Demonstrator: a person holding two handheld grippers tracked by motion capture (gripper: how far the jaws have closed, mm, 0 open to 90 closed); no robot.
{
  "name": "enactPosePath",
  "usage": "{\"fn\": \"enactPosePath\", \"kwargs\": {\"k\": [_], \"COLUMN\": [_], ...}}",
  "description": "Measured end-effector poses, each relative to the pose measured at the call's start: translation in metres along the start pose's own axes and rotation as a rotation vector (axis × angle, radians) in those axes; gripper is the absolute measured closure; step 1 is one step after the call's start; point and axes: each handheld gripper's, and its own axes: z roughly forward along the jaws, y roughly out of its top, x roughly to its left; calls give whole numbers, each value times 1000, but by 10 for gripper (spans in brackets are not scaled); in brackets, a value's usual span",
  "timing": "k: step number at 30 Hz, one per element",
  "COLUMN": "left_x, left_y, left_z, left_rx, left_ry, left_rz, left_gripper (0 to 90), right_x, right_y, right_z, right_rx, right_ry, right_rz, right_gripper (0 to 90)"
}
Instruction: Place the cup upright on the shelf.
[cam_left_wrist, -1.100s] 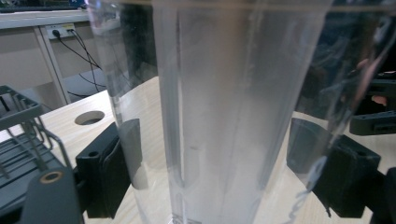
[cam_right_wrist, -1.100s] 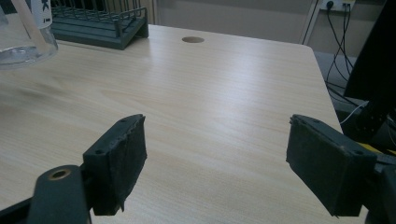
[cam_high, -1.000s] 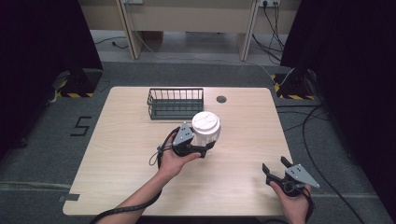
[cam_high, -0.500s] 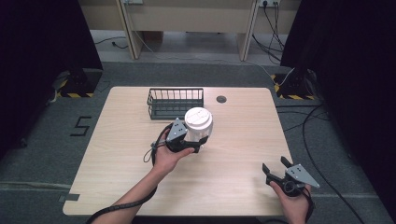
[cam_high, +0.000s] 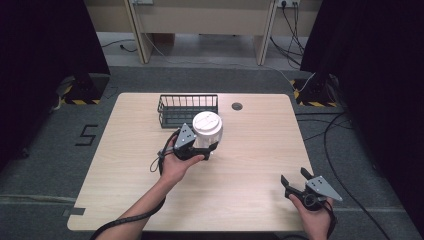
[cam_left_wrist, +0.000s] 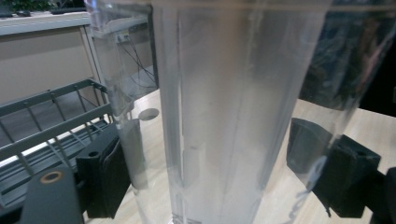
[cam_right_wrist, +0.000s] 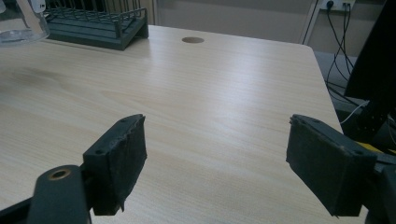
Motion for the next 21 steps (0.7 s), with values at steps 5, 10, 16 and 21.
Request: {"fn": "enactPosePath", "kwargs": {"k": [5, 10, 16, 21], "left_x": [4, 9, 16, 23], "left_y": [0, 2, 5, 9], "left_z": [-1, -2, -4, -6], "left_rx": [0, -6, -6, -10], "left_ry": [11, 27, 50, 70], "left_rz": [-3, -9, -6, -8], "left_gripper": [172, 172, 172, 172], "right_x": [0, 0, 0, 0], "right_y": [0, 0, 0, 0], "right_z": [0, 0, 0, 0], "right_rx": [2, 1, 2, 3], "right_ry": [0, 0, 1, 1], "right_rz": [0, 0, 1, 0], "right_gripper": [207, 206, 206, 206]}}
